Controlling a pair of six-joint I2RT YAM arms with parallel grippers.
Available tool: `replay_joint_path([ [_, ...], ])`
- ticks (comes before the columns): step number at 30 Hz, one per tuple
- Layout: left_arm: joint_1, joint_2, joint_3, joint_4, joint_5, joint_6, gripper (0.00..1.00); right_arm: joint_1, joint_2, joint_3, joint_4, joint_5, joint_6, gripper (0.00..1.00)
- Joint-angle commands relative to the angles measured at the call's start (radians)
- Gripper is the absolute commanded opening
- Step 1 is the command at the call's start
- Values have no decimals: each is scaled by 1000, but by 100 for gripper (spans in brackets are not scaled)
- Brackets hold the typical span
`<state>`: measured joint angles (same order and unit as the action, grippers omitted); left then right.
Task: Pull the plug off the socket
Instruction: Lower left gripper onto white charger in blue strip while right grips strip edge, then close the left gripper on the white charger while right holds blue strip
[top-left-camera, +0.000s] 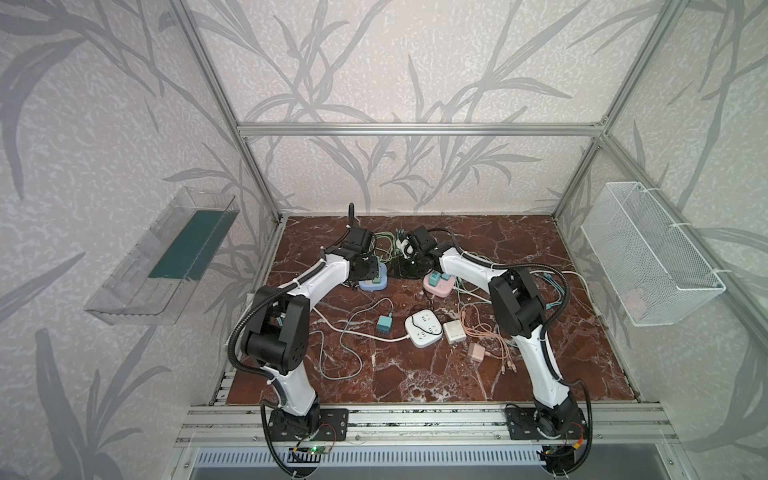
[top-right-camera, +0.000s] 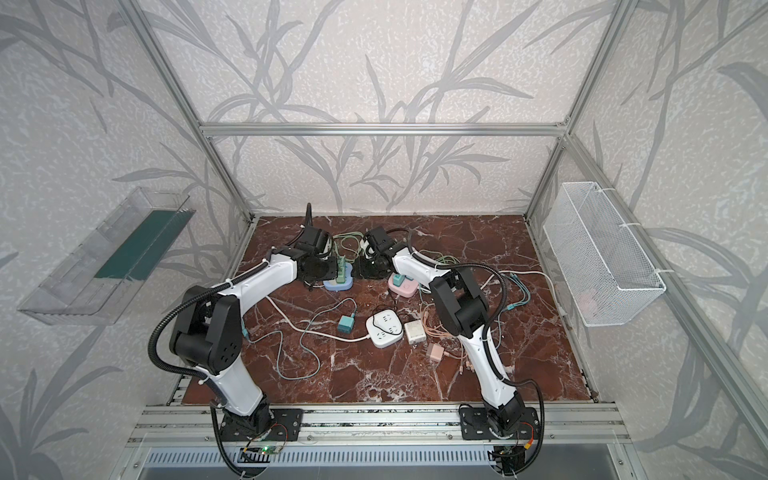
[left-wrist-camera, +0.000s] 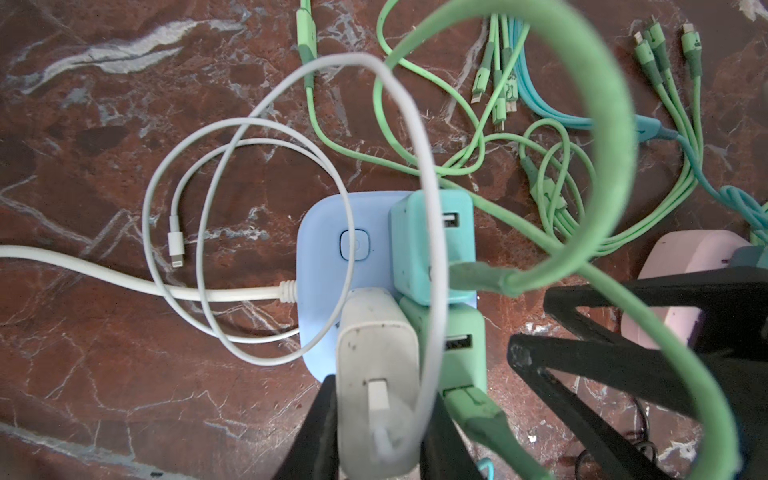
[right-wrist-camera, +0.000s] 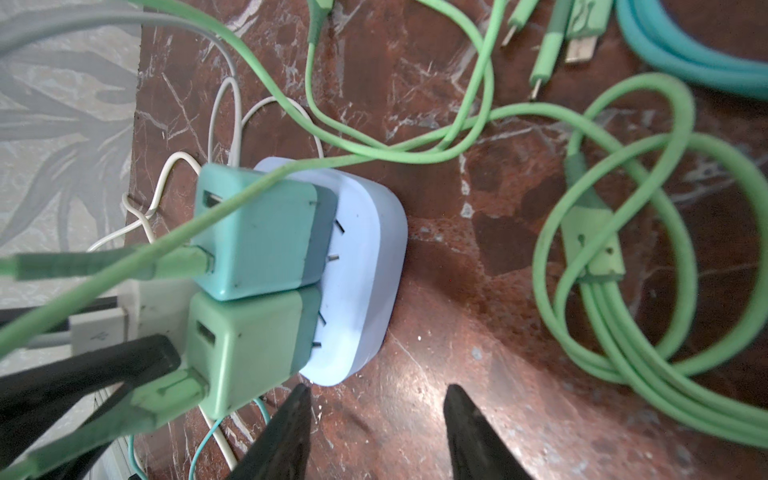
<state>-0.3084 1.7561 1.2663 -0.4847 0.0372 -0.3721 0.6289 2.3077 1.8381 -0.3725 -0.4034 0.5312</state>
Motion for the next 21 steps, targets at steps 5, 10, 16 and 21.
replay_joint_path([
  [5,-14,-49,-26,-28,57,36,24,-1,-2,-5,17,-43,30,52],
  [10,-23,-63,-36,-22,91,53,24,3,7,-2,13,-38,38,49],
  [16,-29,-71,-41,-28,86,44,24,3,21,7,3,-51,47,45],
  [21,-37,-66,-44,-23,95,35,24,6,38,9,-11,-55,52,41],
])
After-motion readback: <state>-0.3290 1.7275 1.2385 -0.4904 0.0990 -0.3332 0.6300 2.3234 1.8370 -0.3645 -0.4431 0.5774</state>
